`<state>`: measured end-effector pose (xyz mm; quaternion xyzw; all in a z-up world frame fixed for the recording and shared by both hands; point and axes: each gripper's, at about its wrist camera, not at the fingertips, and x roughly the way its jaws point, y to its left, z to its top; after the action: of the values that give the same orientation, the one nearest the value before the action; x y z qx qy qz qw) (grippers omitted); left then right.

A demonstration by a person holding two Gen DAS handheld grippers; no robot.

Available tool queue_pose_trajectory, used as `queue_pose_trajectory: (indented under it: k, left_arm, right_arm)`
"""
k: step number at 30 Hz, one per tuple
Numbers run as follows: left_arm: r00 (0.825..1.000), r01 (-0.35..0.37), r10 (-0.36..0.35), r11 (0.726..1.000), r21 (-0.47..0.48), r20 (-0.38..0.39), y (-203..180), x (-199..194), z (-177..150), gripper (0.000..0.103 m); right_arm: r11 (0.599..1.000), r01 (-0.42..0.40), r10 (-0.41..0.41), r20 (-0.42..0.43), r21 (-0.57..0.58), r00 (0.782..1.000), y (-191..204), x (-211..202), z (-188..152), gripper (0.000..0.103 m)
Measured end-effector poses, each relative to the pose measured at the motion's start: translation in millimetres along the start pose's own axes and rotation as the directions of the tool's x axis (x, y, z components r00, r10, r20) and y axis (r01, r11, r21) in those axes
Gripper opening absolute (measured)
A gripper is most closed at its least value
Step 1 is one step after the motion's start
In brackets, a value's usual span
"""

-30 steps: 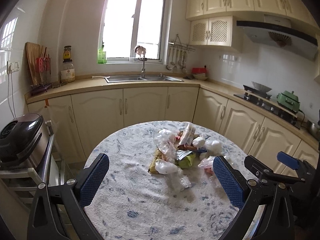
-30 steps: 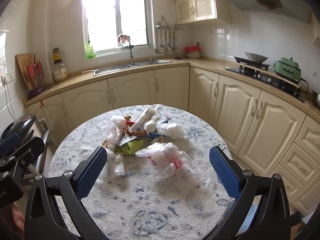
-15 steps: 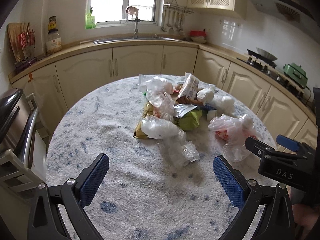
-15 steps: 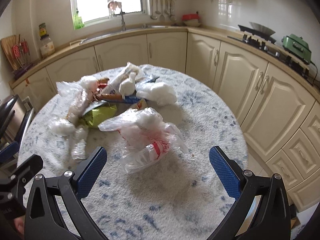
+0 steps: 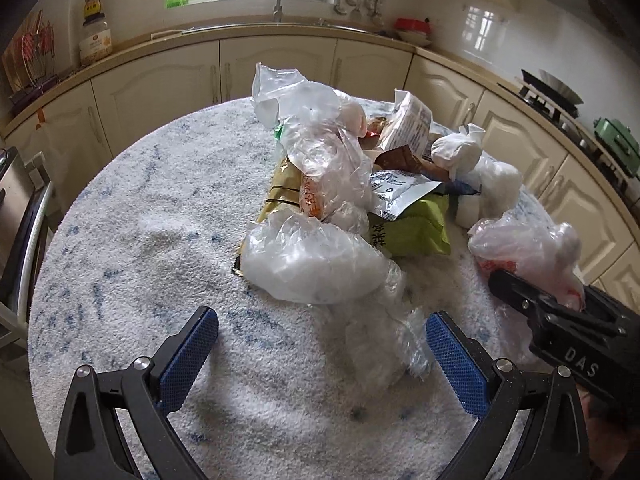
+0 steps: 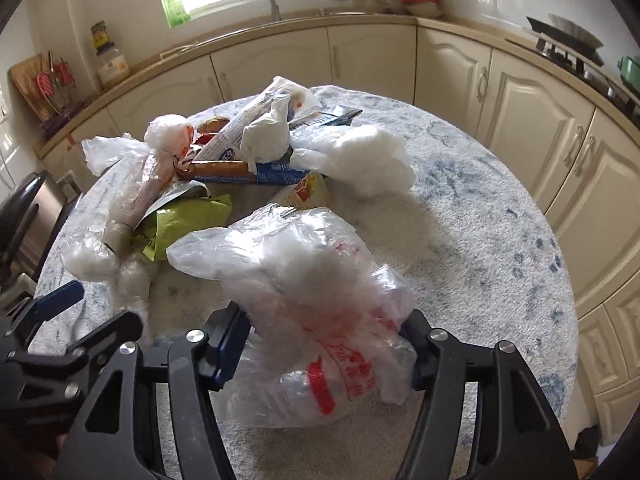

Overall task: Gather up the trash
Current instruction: 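Grasp a clear plastic bag with the right tool while the left tool grasps another clear bag, then carry both held clear bags over the light-blue bin on the floor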

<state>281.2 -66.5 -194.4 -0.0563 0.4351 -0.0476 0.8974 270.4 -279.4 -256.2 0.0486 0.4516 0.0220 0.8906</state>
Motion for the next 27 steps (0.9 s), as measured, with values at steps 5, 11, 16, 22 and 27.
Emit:
queue_pose_trajectory:
  k: [5, 11, 16, 22, 27]
  left_arm:
    - [1.000, -0.001, 0.001, 1.000, -0.020, 0.015, 2.1, 16.0, 13.4, 0.077]
    - [0.997, 0.074, -0.074, 0.997, 0.011, 0.012, 12.1, 9.7, 2.3, 0.029]
    - [0.991, 0.131, -0.131, 0.991, 0.003, 0.008, 30.8, -3.5, -15.6, 0.024]
    - [0.989, 0.146, -0.146, 0.989, 0.018, 0.013, 41.5, -23.3, -33.7, 0.022]
    - [0.986, 0.158, -0.161, 0.986, 0.056, 0.042, 37.7, -53.7, -53.9, 0.022]
  right_arm:
    - [0.999, -0.013, 0.013, 0.017, 0.040, 1.000, -8.5, -11.4, -4.7, 0.056]
    - [0.997, -0.034, 0.033, 0.022, 0.064, 0.999, -7.8, -21.9, -13.5, 0.056]
    - [0.996, -0.054, 0.052, 0.032, 0.067, 0.998, -3.6, -34.2, -24.0, 0.056]
    - [0.993, -0.082, 0.078, 0.043, 0.087, 0.996, -3.7, -45.6, -35.5, 0.055]
    - [0.990, -0.097, 0.092, 0.057, 0.102, 0.994, -8.1, -57.8, -44.2, 0.055]
